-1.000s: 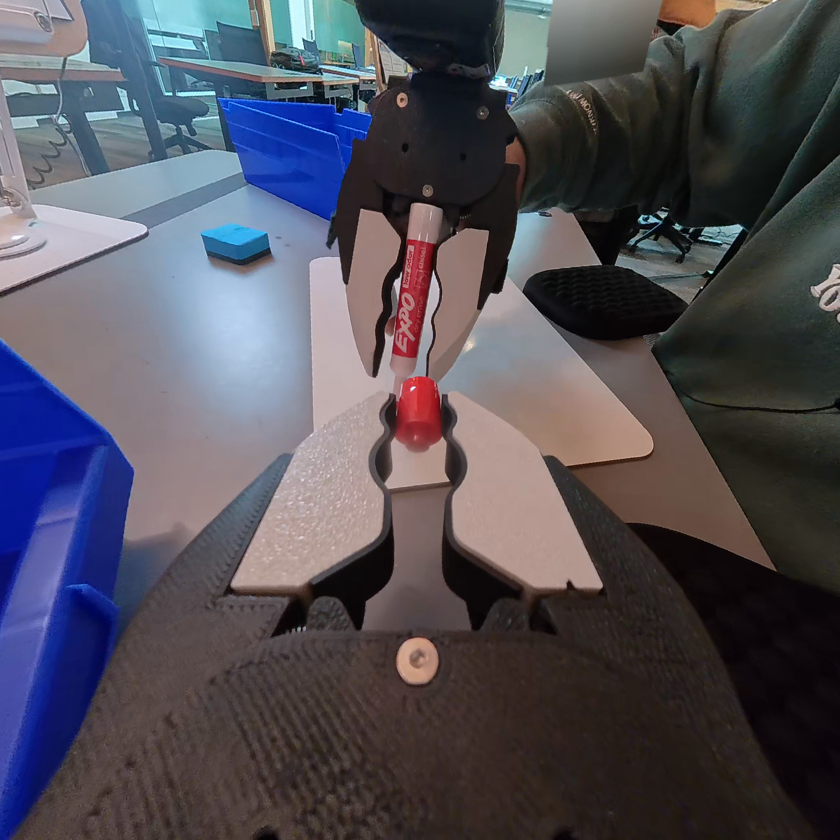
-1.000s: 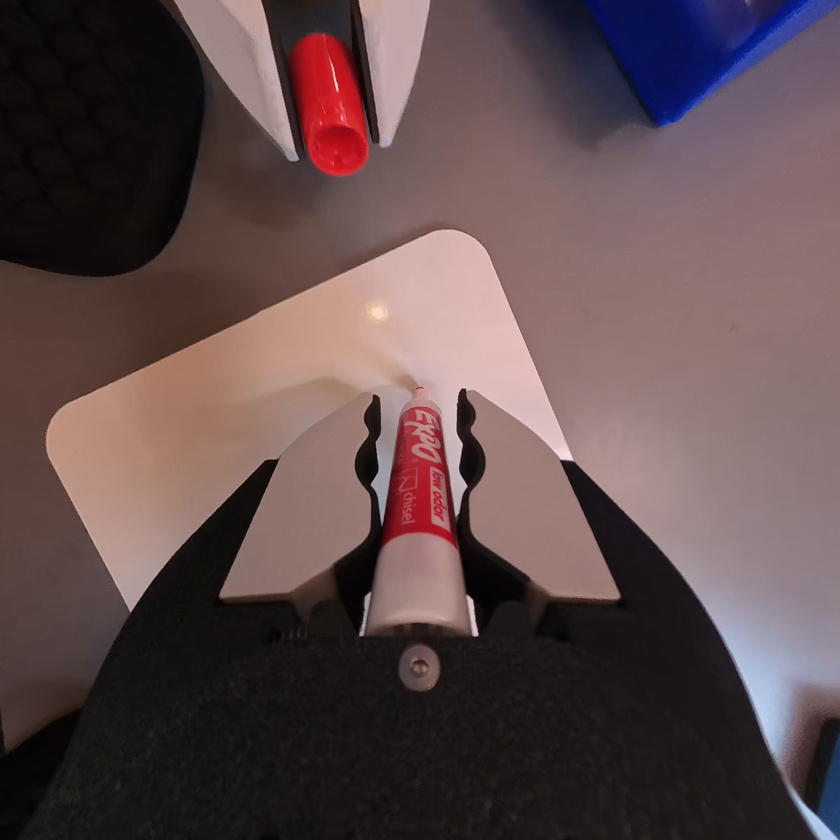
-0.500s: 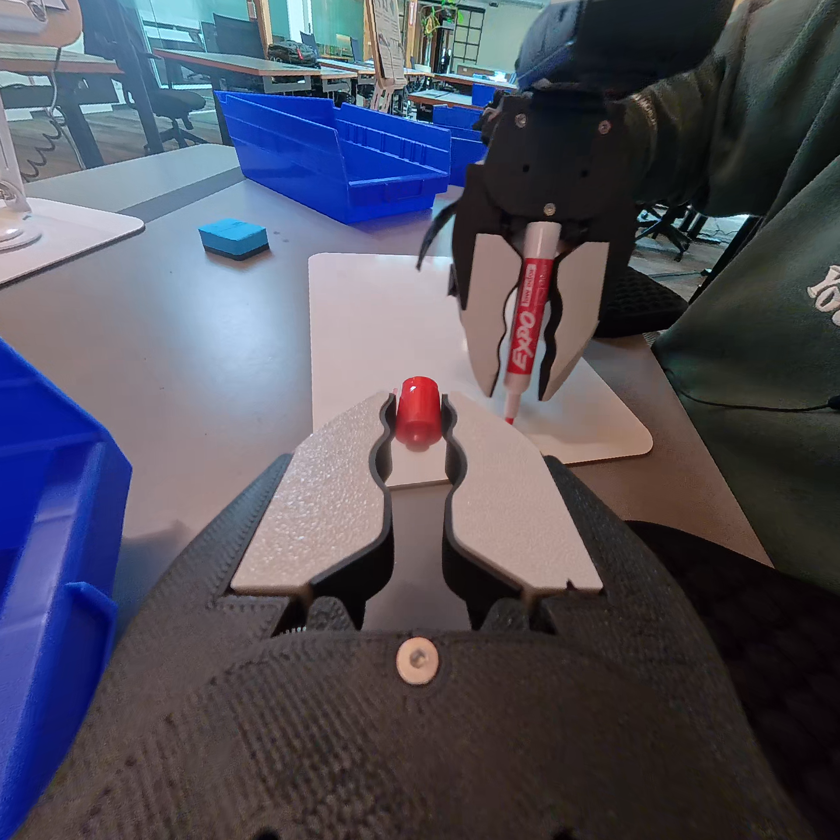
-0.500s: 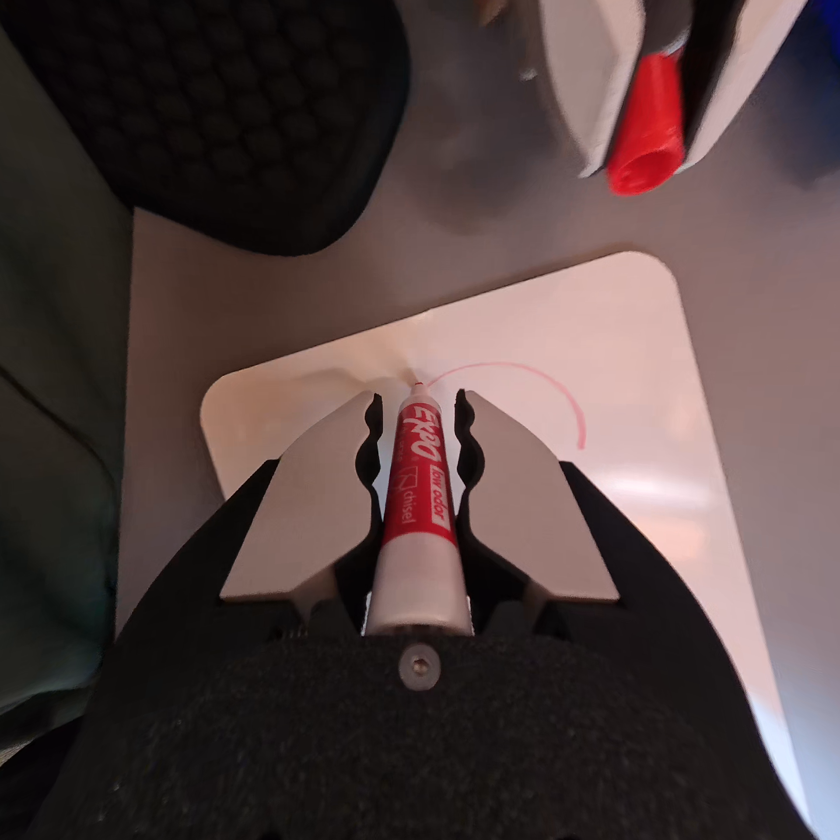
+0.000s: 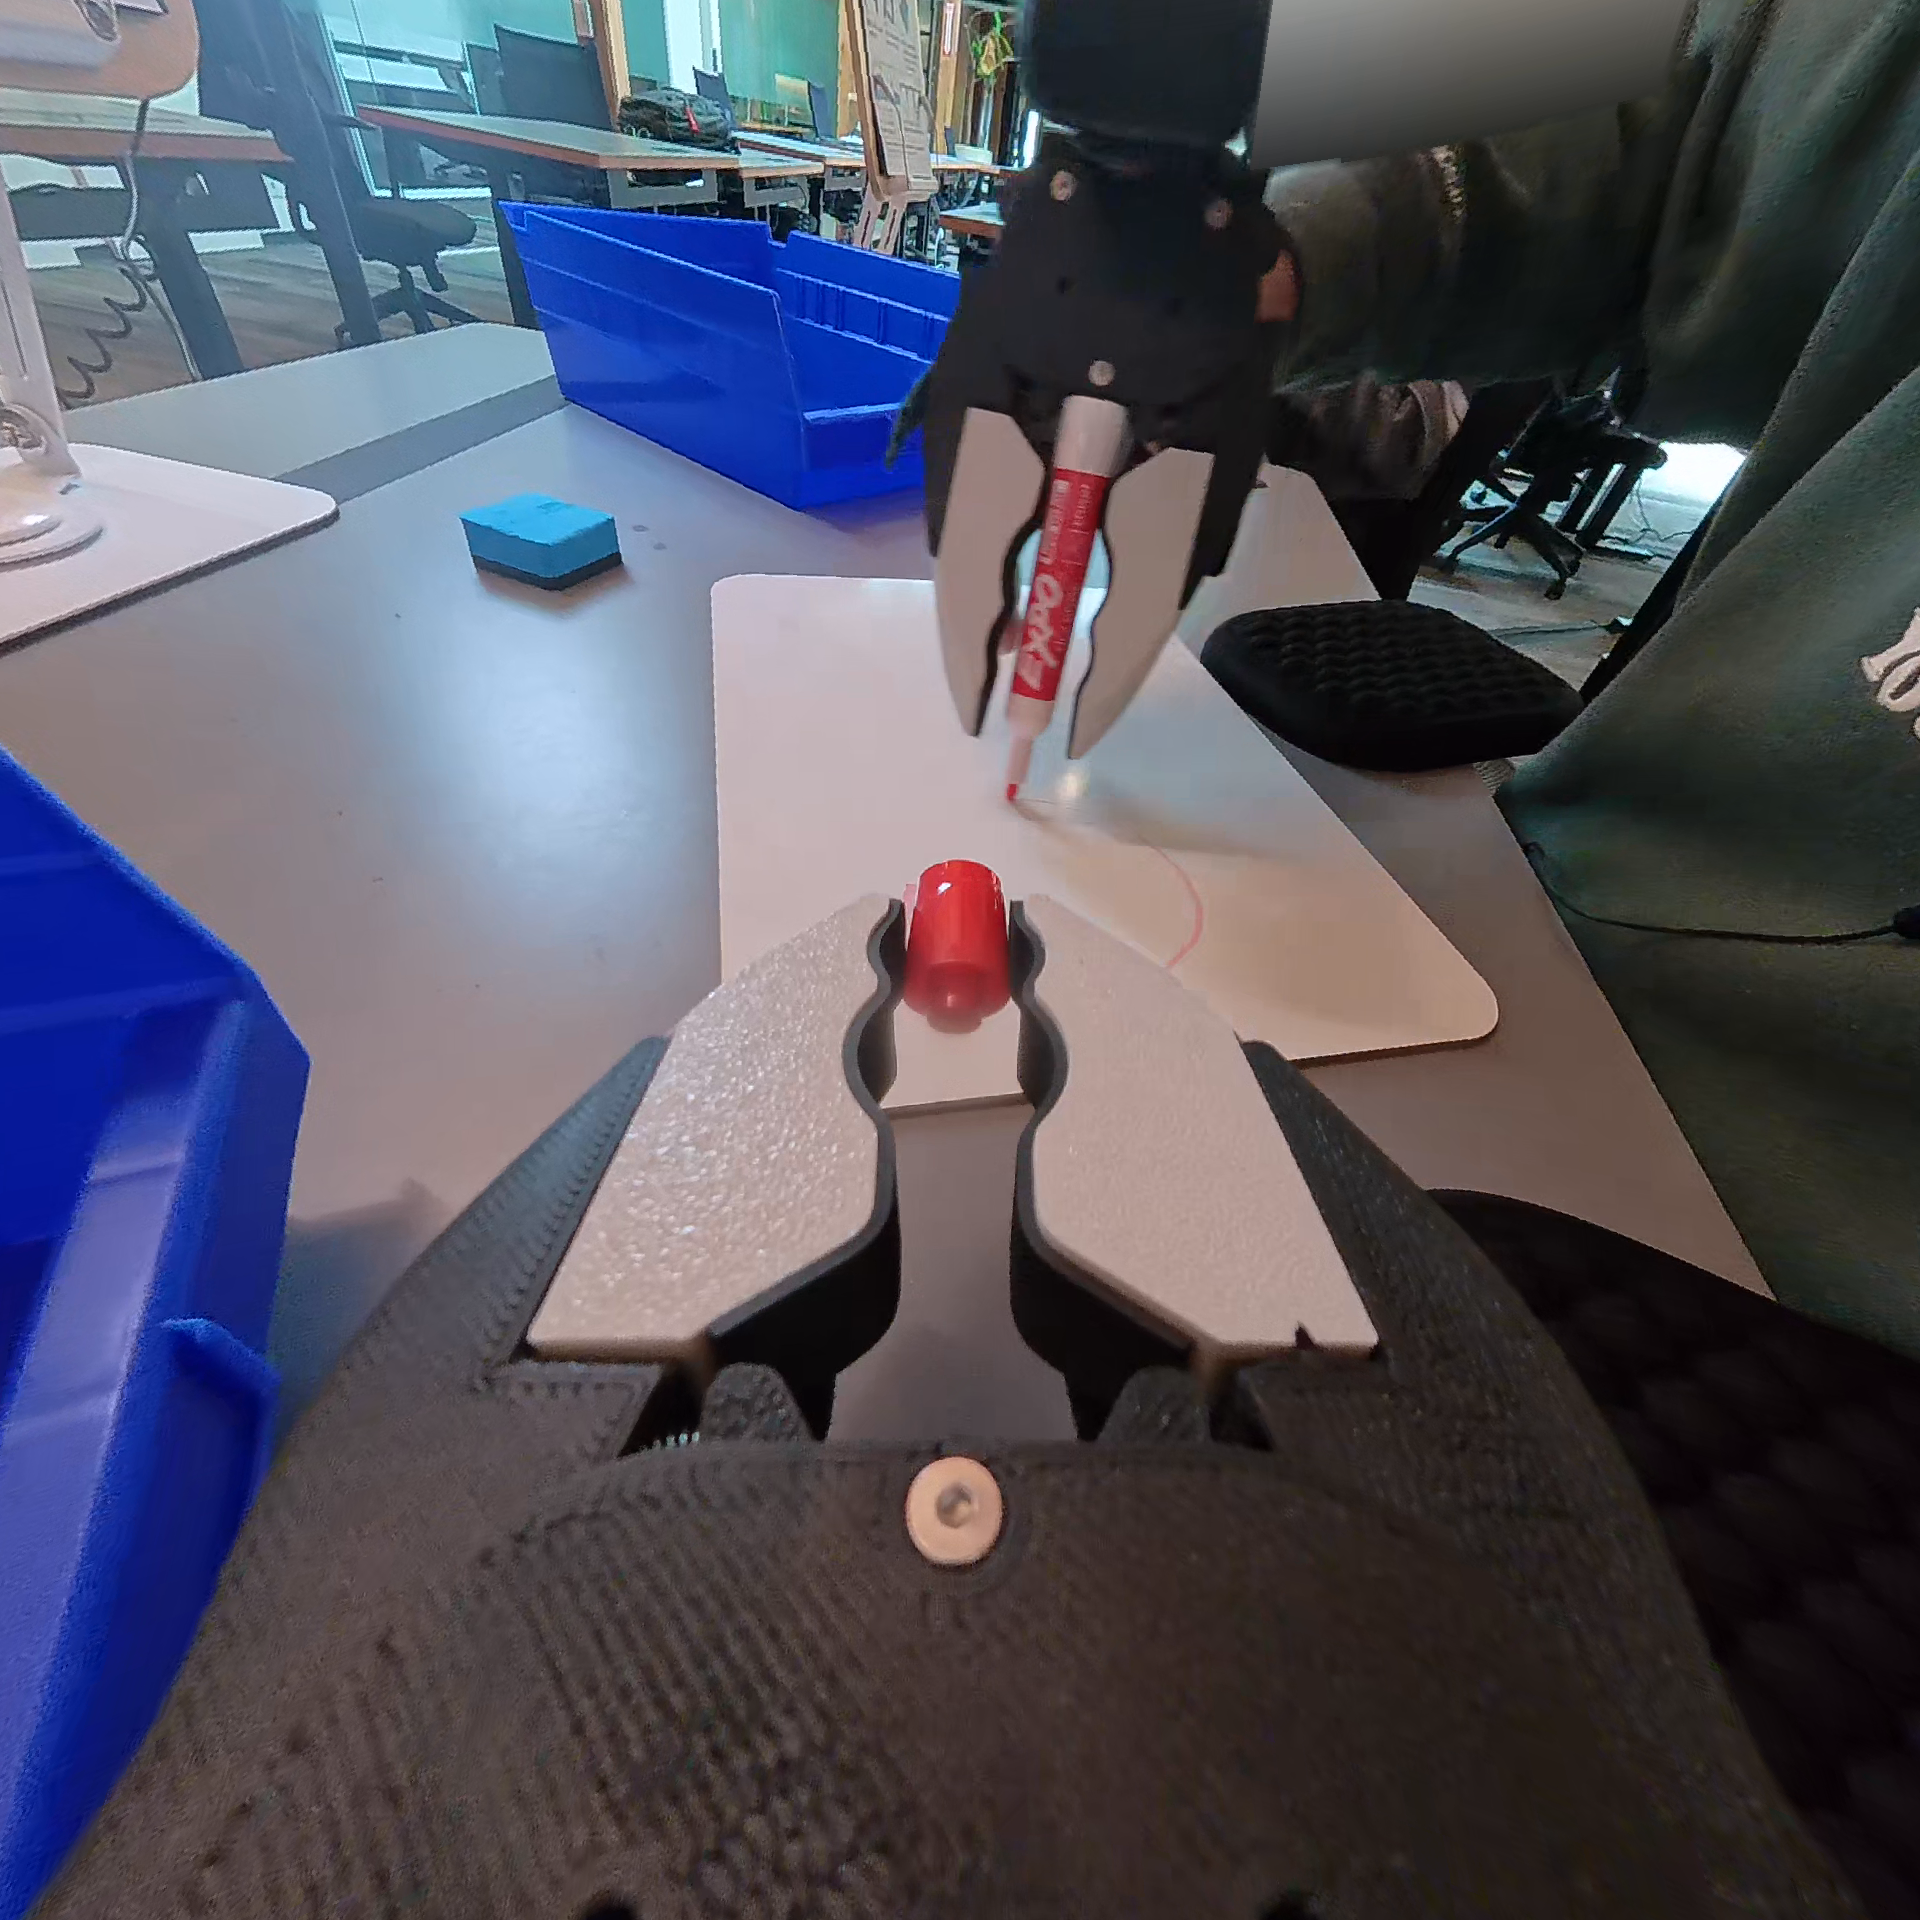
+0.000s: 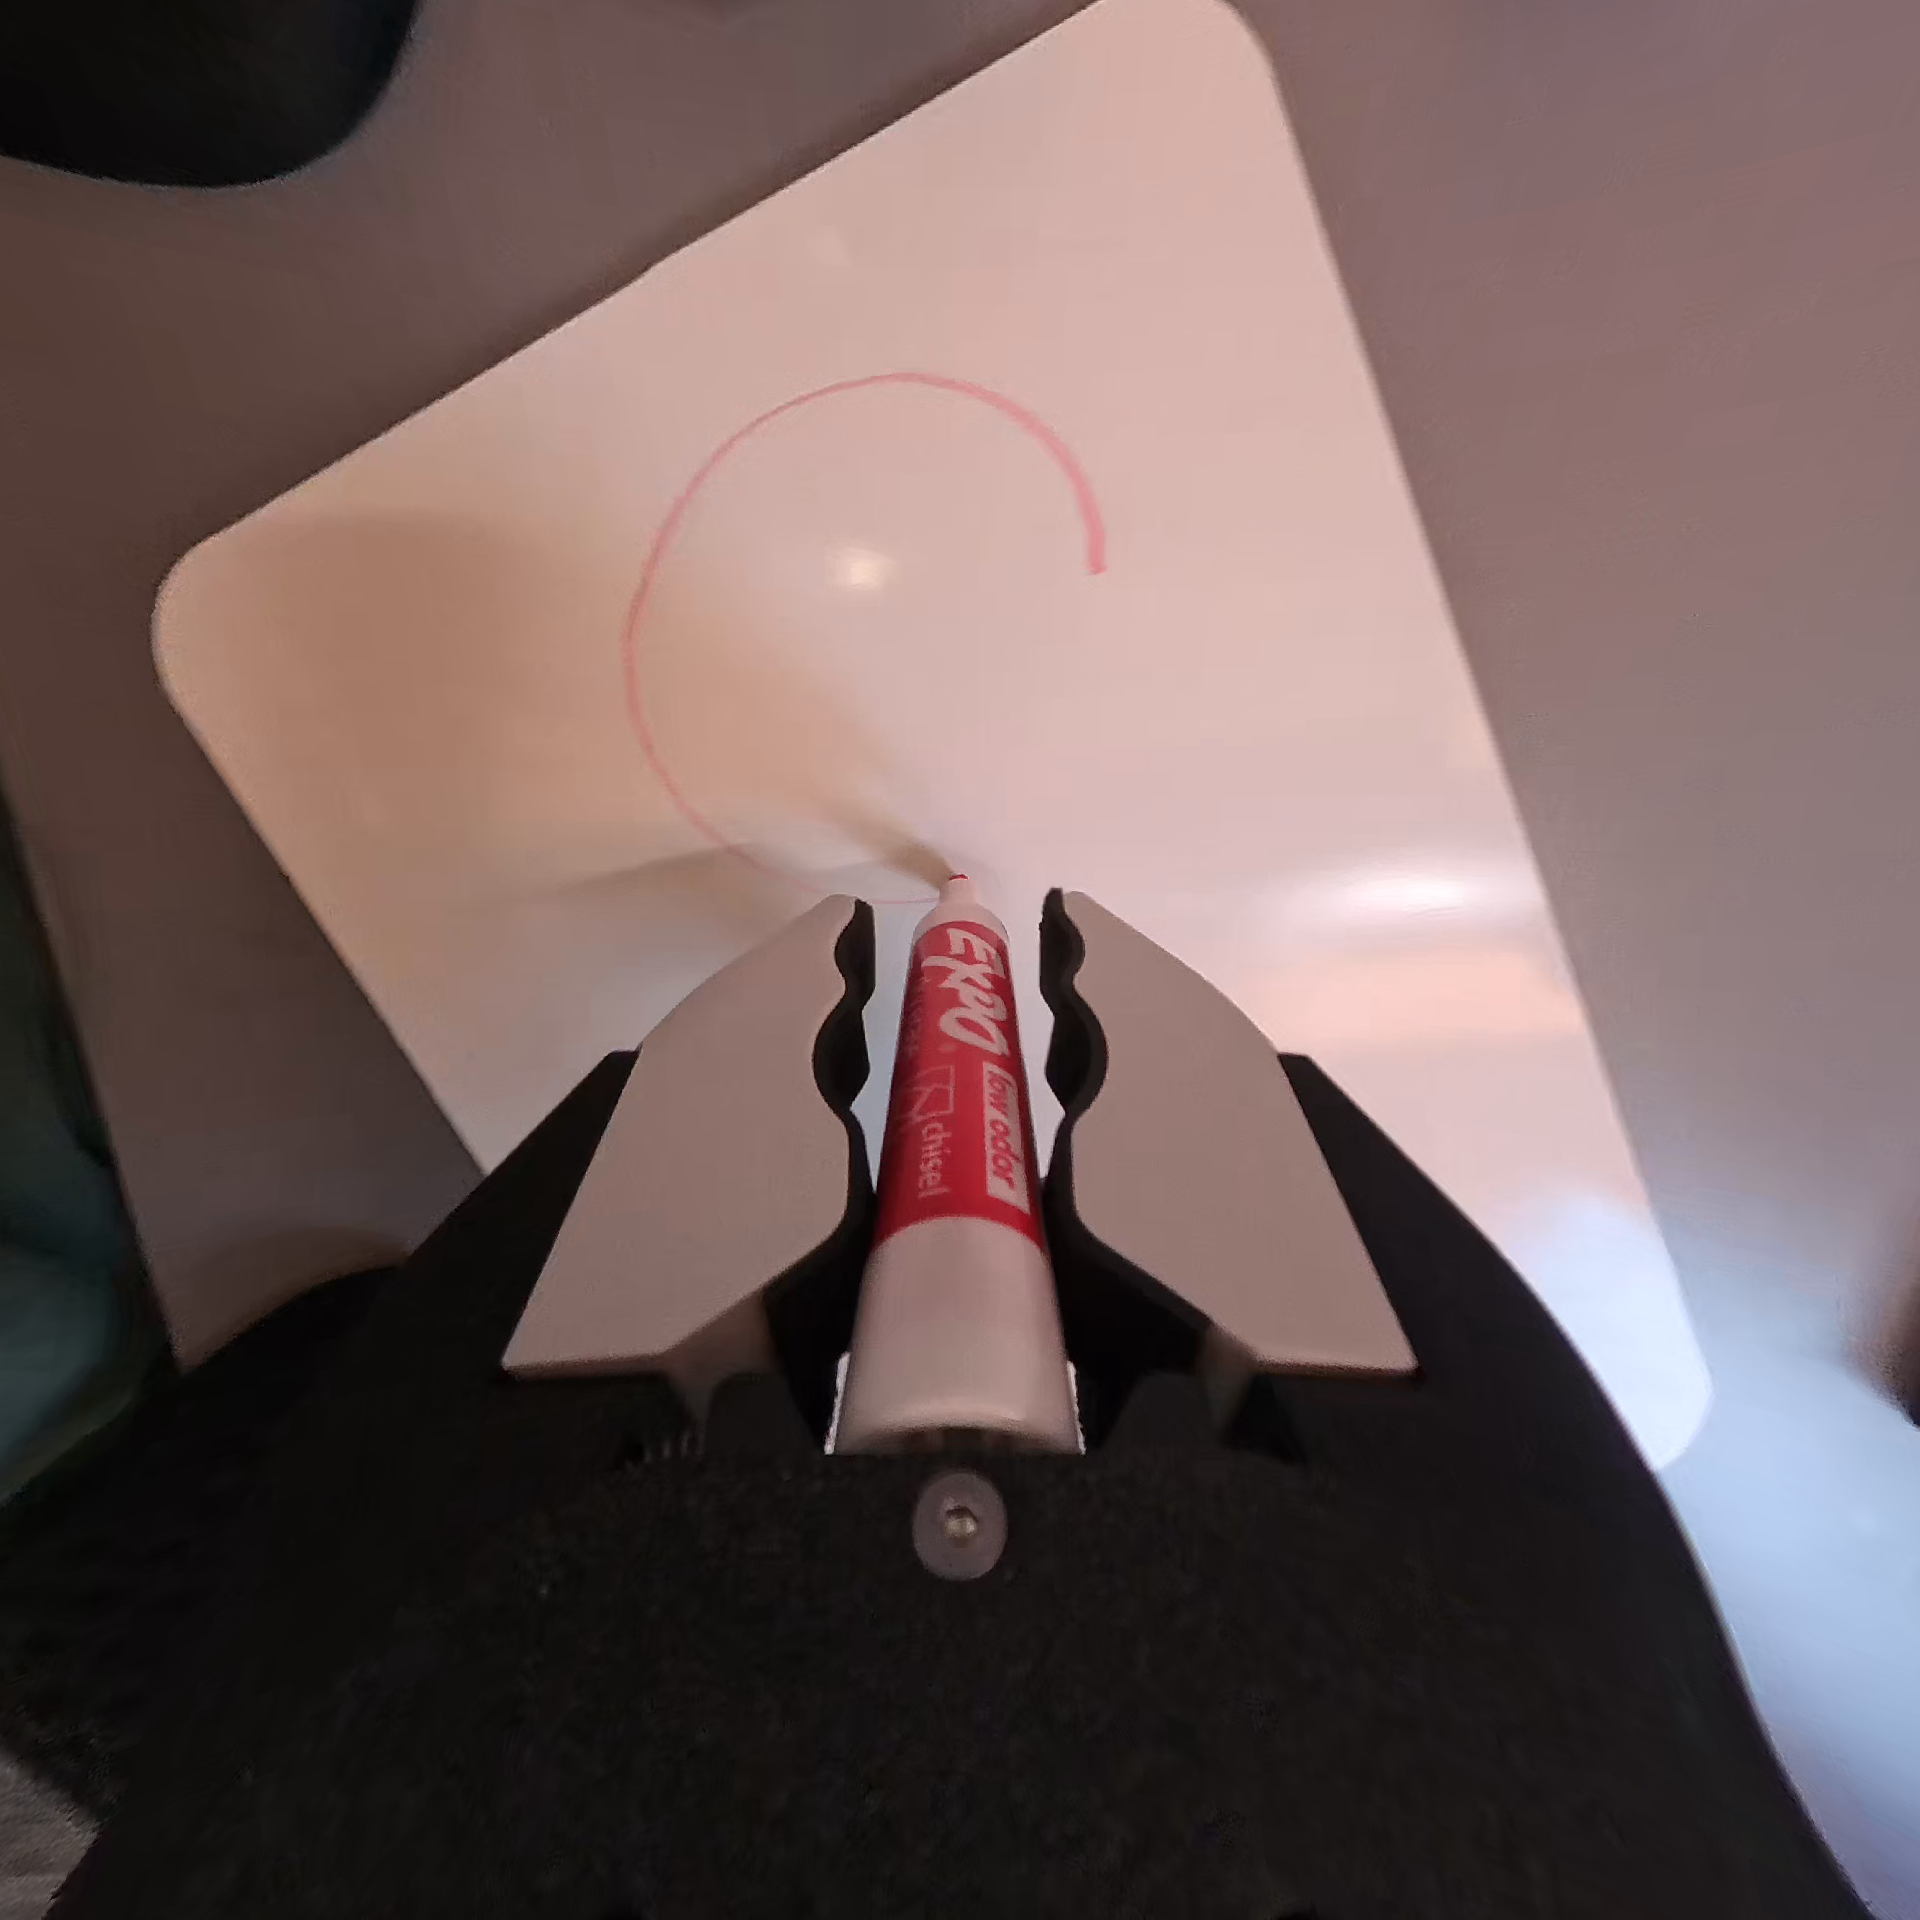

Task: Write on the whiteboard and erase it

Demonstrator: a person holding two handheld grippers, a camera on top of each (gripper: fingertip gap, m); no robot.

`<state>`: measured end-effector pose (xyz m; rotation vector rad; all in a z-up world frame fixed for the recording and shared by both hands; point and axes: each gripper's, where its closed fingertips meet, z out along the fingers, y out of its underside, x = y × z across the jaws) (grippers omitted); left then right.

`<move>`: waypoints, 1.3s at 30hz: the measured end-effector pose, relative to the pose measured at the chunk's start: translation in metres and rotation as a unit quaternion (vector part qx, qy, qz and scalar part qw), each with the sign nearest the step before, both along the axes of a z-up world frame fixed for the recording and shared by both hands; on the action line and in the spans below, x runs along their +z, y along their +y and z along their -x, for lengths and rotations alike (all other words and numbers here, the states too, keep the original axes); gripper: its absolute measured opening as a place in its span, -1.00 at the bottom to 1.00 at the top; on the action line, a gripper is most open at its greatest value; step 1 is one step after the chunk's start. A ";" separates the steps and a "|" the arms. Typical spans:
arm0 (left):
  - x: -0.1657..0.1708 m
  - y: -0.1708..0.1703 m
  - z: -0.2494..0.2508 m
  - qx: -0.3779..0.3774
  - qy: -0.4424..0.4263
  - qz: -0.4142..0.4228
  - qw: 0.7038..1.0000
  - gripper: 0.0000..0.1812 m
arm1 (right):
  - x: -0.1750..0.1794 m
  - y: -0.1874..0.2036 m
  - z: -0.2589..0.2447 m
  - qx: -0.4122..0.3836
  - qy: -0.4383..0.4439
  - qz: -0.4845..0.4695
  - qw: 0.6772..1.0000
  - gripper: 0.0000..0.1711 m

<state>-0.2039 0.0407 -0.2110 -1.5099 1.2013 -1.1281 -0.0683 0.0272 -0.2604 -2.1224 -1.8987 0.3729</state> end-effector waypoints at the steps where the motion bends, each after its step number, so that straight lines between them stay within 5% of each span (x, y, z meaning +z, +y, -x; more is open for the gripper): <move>1: 0.000 0.000 0.000 -0.001 0.000 0.000 1.000 -0.80 | 0.000 0.007 0.002 0.000 0.000 -0.002 1.000 -0.62; 13: 0.000 -0.002 -0.001 -0.005 0.000 0.003 1.000 -0.79 | 0.004 0.029 0.063 0.060 0.038 -0.014 0.997 -0.62; 18: 0.000 -0.002 -0.001 -0.006 -0.001 0.002 1.000 -0.79 | 0.031 0.041 0.031 0.006 0.072 -0.030 0.997 -0.62; 24: 0.000 -0.004 -0.003 -0.004 0.006 -0.018 1.000 -0.80 | 0.020 0.039 -0.014 -0.050 0.079 -0.023 0.995 -0.61; 39: -0.003 -0.001 -0.011 0.016 0.023 -0.061 0.998 -0.79 | 0.007 0.047 -0.015 -0.037 0.097 -0.015 0.994 -0.61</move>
